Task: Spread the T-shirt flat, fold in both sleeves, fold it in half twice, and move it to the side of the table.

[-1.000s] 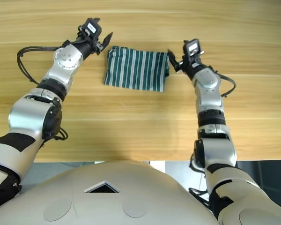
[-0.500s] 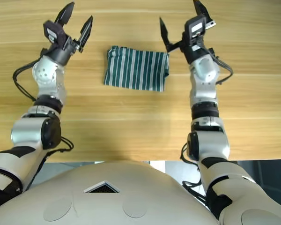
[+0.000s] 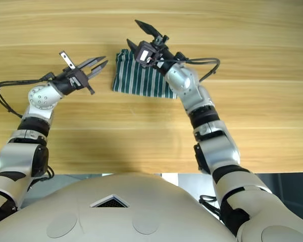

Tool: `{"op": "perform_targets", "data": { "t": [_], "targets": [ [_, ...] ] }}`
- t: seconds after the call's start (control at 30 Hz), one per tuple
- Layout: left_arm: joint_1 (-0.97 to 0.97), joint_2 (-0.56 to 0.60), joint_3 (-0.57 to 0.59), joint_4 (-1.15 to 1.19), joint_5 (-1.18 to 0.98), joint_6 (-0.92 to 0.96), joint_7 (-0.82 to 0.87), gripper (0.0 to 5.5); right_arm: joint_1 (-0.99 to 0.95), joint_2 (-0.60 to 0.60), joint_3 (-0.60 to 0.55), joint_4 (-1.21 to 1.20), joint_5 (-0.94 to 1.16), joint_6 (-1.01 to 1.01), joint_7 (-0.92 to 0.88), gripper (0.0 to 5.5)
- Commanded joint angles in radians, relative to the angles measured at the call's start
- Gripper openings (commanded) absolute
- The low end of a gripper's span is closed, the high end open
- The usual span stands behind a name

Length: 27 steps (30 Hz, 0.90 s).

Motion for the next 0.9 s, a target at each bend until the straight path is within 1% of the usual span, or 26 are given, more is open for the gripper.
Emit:
{"op": "perform_targets", "data": {
  "t": [0.03, 0.13, 0.2, 0.37, 0.6, 0.83, 0.9],
  "targets": [
    [-0.074, 0.048, -0.102, -0.011, 0.223, 0.063, 0.170, 0.00, -0.051, -0.028, 0.042, 0.045, -0.070, 0.060, -0.029, 1.87],
    [-0.127, 0.057, -0.169, -0.010, 0.325, 0.088, 0.271, 0.00, -0.066, -0.025, 0.063, 0.064, -0.093, 0.096, -0.032, 1.38],
    [-0.139, 0.061, -0.201, -0.002, 0.352, 0.088, 0.312, 0.00, -0.080, -0.021, 0.082, 0.080, -0.104, 0.118, -0.027, 1.00],
    [-0.198, 0.058, -0.324, 0.026, 0.478, 0.141, 0.420, 0.00, -0.112, -0.039, 0.137, 0.114, -0.145, 0.164, 0.013, 0.09],
    [-0.251, 0.050, -0.433, 0.074, 0.540, 0.172, 0.498, 0.00, -0.060, -0.036, 0.210, 0.046, -0.123, 0.109, 0.114, 0.04],
    [-0.267, 0.053, -0.500, 0.109, 0.565, 0.202, 0.571, 0.00, -0.017, -0.065, 0.231, -0.050, -0.089, 0.092, 0.226, 0.04],
    [-0.267, 0.054, -0.514, 0.112, 0.566, 0.205, 0.582, 0.00, -0.012, -0.070, 0.242, -0.045, -0.104, 0.103, 0.245, 0.04]
  ]
}}
